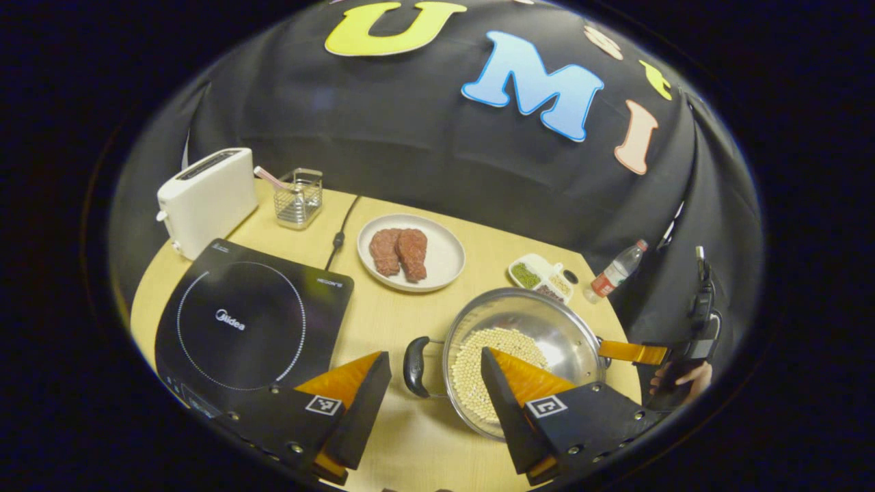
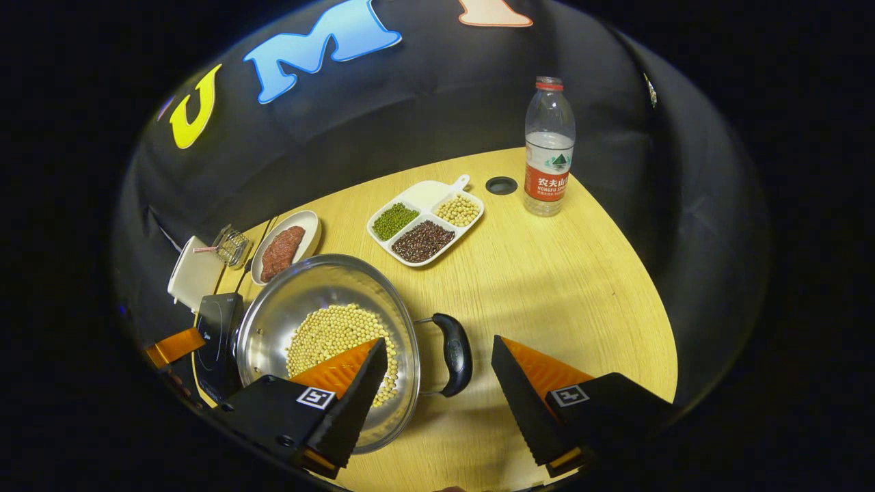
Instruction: First push the handle of the pot to place it horizontally, then grasp the pot with both hands and set it on the induction cooktop.
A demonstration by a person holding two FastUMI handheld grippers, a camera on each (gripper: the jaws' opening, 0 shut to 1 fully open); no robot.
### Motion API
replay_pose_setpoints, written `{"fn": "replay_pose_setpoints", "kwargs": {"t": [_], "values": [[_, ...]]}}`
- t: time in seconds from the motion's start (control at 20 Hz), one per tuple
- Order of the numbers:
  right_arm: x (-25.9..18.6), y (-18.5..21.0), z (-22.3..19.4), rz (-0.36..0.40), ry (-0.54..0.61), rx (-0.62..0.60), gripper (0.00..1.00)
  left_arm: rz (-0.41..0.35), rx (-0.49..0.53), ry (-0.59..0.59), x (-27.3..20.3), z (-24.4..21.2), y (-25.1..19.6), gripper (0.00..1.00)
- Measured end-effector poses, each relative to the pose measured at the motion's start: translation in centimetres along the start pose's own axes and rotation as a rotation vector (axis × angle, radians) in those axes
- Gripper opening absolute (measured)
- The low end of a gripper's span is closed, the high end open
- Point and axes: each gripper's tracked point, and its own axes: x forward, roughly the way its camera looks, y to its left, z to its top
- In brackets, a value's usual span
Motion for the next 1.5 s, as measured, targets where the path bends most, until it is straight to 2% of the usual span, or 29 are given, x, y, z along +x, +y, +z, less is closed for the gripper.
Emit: {"fn": "replay_pose_setpoints", "kwargs": {"t": [0.4, 0.85, 0.9, 0.95, 1.05, 1.1, 1.15, 1.25, 1.3, 1.35, 1.45, 1.5], "values": [[3.8, 0.5, -0.9, 0.029, 0.029, -0.012, 0.98, -0.035, 0.009, 0.133, 6.0, -4.0, 0.8, 0.82], [5.8, 0.8, -2.5, 0.047, 0.051, -0.011, 0.96, -0.073, 0.003, 0.187, 8.3, -5.5, 0.8, 0.82], [5.8, 1.0, -2.5, 0.053, 0.048, -0.008, 0.87, -0.068, -0.001, 0.184, 8.2, -5.3, 0.8, 0.82], [5.9, 1.0, -2.5, 0.053, 0.045, -0.009, 0.82, -0.063, -0.006, 0.177, 8.8, -5.3, 0.7, 0.56], [6.2, 0.4, -2.4, 0.035, 0.038, -0.017, 0.86, -0.071, 0.003, 0.181, 8.7, -5.2, 0.8, 0.53], [6.3, 0.1, -2.4, 0.034, 0.037, -0.017, 0.74, -0.072, -0.001, 0.188, 8.8, -5.3, 0.8, 0.53], [6.3, 0.0, -2.4, 0.034, 0.037, -0.01, 0.67, -0.074, -0.001, 0.199, 8.8, -5.4, 0.8, 0.53], [6.2, 0.0, -2.5, 0.048, 0.041, -0.004, 0.68, -0.071, -0.009, 0.218, 8.7, -5.7, 0.8, 0.52], [6.2, -0.1, -2.5, 0.05, 0.04, -0.013, 0.63, -0.07, -0.008, 0.218, 9.0, -5.8, 0.8, 0.58], [6.4, 0.0, -2.7, 0.056, 0.047, -0.021, 0.62, -0.071, -0.005, 0.22, 8.6, -5.6, 0.8, 0.48], [5.9, 0.1, -2.7, 0.068, 0.051, -0.007, 0.56, -0.072, 0.002, 0.221, 8.7, -5.6, 0.8, 0.55], [6.0, 0.1, -2.8, 0.072, 0.059, -0.006, 0.54, -0.069, 0.004, 0.22, 8.8, -5.5, 0.8, 0.55]]}}
